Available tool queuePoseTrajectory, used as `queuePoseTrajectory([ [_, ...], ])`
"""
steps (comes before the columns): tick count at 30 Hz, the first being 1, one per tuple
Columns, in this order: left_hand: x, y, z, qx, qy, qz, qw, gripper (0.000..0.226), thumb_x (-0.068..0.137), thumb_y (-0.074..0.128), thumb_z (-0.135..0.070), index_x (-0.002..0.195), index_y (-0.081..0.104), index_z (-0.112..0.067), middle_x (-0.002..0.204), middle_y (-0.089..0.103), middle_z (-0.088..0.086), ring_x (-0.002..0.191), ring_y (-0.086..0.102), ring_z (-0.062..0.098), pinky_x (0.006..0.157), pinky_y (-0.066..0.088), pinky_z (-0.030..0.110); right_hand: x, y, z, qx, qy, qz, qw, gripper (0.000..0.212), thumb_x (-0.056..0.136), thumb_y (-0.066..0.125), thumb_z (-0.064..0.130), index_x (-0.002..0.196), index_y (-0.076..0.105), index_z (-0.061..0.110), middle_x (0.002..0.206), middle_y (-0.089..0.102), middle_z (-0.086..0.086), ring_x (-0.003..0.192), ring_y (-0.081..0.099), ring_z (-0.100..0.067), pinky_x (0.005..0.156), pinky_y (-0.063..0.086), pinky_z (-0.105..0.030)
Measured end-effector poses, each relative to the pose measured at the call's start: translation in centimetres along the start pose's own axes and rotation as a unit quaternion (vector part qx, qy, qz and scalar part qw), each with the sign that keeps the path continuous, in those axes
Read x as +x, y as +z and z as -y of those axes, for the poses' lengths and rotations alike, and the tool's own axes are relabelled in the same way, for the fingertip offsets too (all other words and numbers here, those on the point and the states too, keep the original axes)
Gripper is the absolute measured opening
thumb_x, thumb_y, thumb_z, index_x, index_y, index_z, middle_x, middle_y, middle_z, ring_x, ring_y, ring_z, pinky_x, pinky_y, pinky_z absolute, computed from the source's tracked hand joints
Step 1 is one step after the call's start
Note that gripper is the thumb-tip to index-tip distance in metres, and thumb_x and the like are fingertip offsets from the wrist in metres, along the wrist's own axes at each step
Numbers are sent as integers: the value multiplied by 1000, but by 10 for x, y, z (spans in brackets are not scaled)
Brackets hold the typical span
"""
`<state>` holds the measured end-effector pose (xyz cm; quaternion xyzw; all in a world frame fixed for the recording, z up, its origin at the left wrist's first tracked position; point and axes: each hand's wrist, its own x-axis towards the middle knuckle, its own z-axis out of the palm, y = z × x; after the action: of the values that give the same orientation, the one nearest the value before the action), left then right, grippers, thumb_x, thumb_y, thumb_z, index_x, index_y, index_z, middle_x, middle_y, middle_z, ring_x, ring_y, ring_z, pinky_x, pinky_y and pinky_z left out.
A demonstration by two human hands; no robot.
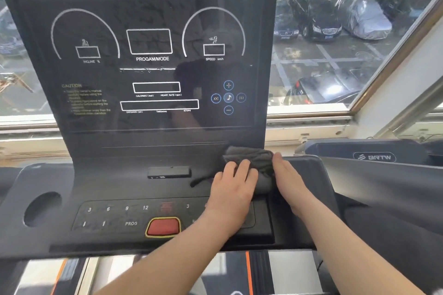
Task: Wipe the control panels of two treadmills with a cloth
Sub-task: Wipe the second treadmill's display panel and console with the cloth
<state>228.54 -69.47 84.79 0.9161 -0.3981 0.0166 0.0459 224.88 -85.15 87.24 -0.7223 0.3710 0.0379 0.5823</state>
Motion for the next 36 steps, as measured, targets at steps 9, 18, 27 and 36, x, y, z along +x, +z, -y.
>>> queuePoseTrajectory([
  [9, -10, -25, 11, -4, 78, 100, 992, 43, 80, 76, -21, 120, 61, -19, 124, 63, 3, 114, 56, 33, 76, 47, 42, 9, 18, 4, -34, 30, -43, 998, 73, 87, 21, 73, 113, 76, 32, 120, 72, 4, 112, 64, -17, 108, 48, -46],
  [18, -8, -66, 92, 55, 58, 41, 996, 34, 85, 70, -19, 117, 61, -19, 121, 63, 2, 116, 52, 29, 81, 38, 41, -49, 72, 32, -117, -80, -259, 956, 29, 105, 42, 36, 91, 62, 20, 94, 59, -2, 92, 53, -27, 78, 39, -41],
  [27, -83, -58, 219, -27, -52, -29, 998, 35, 81, 59, -27, 115, 66, -26, 116, 65, -5, 108, 58, 27, 74, 46, 38, -69, 176, 52, -82, -123, -149, 978, 20, 97, 57, 38, 87, 71, 29, 80, 73, 8, 84, 69, -17, 80, 57, -41],
  [36, -148, -56, 311, -67, -252, -54, 964, 42, 81, 64, -25, 123, 61, -23, 124, 57, 2, 110, 55, 32, 78, 56, 44, -87, 220, 60, -69, -123, -74, 987, 23, 98, 60, 23, 79, 72, 23, 68, 73, -2, 73, 69, -25, 79, 59, -44],
])
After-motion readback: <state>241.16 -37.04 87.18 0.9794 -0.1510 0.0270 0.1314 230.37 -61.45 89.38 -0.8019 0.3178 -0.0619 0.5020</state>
